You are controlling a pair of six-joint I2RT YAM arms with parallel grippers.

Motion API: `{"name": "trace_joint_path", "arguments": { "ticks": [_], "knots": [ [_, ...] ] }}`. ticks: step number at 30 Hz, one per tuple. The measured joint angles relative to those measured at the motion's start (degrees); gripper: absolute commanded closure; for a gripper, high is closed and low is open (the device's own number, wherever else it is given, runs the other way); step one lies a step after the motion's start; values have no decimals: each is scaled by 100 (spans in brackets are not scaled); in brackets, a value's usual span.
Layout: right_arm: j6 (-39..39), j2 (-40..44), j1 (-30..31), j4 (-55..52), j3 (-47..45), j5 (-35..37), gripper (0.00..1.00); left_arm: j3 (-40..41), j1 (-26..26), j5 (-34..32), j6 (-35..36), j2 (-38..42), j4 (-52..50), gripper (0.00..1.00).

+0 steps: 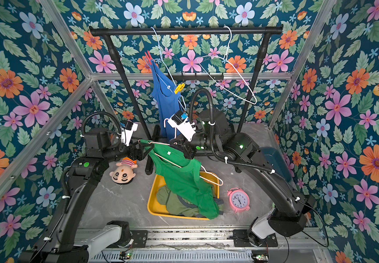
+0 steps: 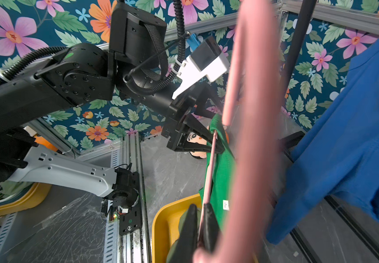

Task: Remove the clothespins securing tank tops to the hanger
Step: Remove the tank top from the hanger.

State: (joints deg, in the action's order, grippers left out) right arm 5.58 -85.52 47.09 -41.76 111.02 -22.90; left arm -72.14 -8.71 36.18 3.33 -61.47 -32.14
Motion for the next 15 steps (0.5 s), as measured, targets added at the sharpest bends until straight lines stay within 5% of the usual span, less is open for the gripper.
{"name": "trace_joint_path", "arguments": {
  "ticks": [8,15],
  "knots": [
    [90,219,4,-98,-264,214,100,9,57,-13,-20,2,-2,79],
    [103,627,4,-94,-621,151,100,28,118,-13,-26,-7,0,100]
  ]
}}
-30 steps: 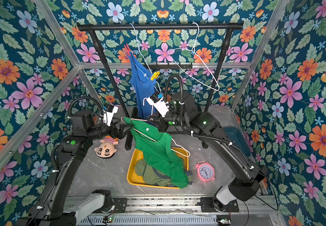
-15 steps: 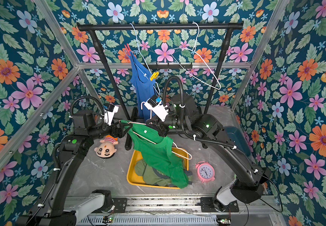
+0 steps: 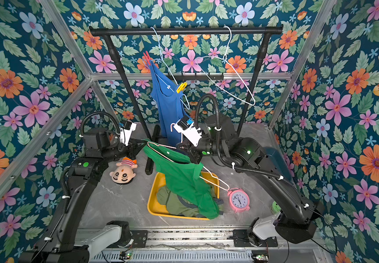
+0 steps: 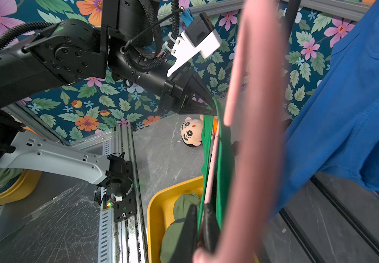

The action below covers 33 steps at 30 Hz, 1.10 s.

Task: Remove the clothespins securing tank tops to the hanger
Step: Remove the tank top from the hanger.

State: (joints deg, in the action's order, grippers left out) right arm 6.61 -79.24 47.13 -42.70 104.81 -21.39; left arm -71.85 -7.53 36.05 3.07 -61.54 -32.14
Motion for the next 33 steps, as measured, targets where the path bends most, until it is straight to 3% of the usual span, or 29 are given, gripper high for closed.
{"name": "trace_joint_path", "arguments": {
  "ticks": [8,19,27,33],
  "knots": [
    [-74,629,2,544,-837,-223,100,122,4,92,-15,-59,4,97],
    [-514,693,-24,2457,-1978,-240,100,557,26,420,-13,17,42,92],
    [-1001,579,-105,4046,-2411,-166,100,822,31,422,42,249,-37,80],
    [-1075,608,-118,3906,-2262,-240,100,778,35,372,214,317,-107,61]
  ]
}}
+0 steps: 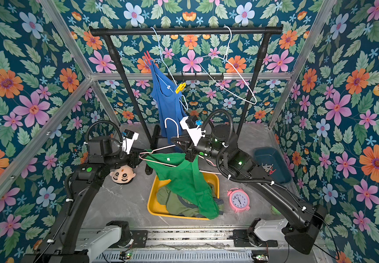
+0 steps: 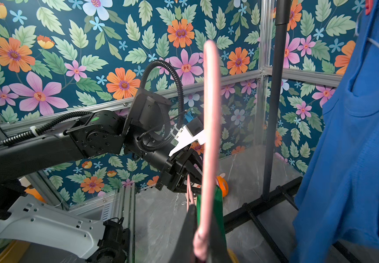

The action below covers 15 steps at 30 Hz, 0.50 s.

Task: Remove the clothespins securing tank tops to the hanger
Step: Remove the tank top from the hanger.

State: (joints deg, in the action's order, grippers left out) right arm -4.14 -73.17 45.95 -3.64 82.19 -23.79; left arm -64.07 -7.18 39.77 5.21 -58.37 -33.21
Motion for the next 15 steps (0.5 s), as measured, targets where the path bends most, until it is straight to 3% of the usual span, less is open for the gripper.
{"name": "trace_joint_path", "arguments": {
  "ticks": [7,15],
  "knots": [
    [162,350,-247,-444,-72,-127,100,-63,-22,262,179,9,2,47],
    [0,522,-420,-131,-492,-428,100,-120,201,264,461,122,-293,27]
  ]
}}
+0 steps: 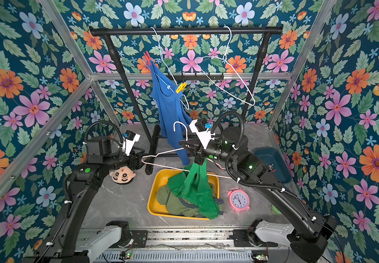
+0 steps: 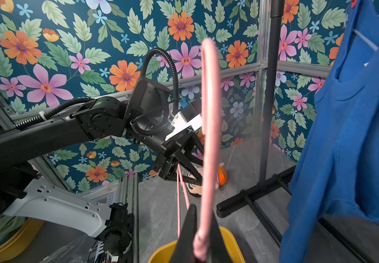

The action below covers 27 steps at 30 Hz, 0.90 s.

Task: Remove the clothespins securing tank tops to the hanger
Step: Remove the tank top from the hanger.

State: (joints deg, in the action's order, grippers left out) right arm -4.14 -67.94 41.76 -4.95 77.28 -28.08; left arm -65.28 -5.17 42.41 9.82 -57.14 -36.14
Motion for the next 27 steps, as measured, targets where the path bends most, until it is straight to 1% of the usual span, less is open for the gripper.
{"name": "trace_joint_path", "arguments": {
  "ticks": [4,6,11,14,17,20,22,24,27],
  "knots": [
    [-190,-35,-136,494,-229,-48,100,-267,407,-382,57,162,-79,22],
    [-328,-122,-208,767,-308,33,100,-522,575,-409,59,197,-155,21],
    [-608,-337,-260,1209,-402,-37,100,-1257,966,-328,57,153,-295,20],
    [-785,-415,-339,1602,-472,-83,100,-1637,1019,37,63,101,-481,20],
    [-962,-592,-393,1843,-426,-293,100,-1952,1043,612,203,7,-763,17],
    [-1128,-920,-409,1867,-87,-708,100,-2240,1043,1189,466,-120,-1202,16],
    [-1233,-1213,-411,1847,315,-1075,100,-2317,1003,1508,708,-181,-1493,14],
    [-1338,-1434,-415,1797,627,-1414,100,-2345,929,1751,968,-219,-1823,12],
    [-1390,-1646,-411,1572,988,-1882,100,-2406,791,1919,1349,-240,-2240,12]
  ]
}}
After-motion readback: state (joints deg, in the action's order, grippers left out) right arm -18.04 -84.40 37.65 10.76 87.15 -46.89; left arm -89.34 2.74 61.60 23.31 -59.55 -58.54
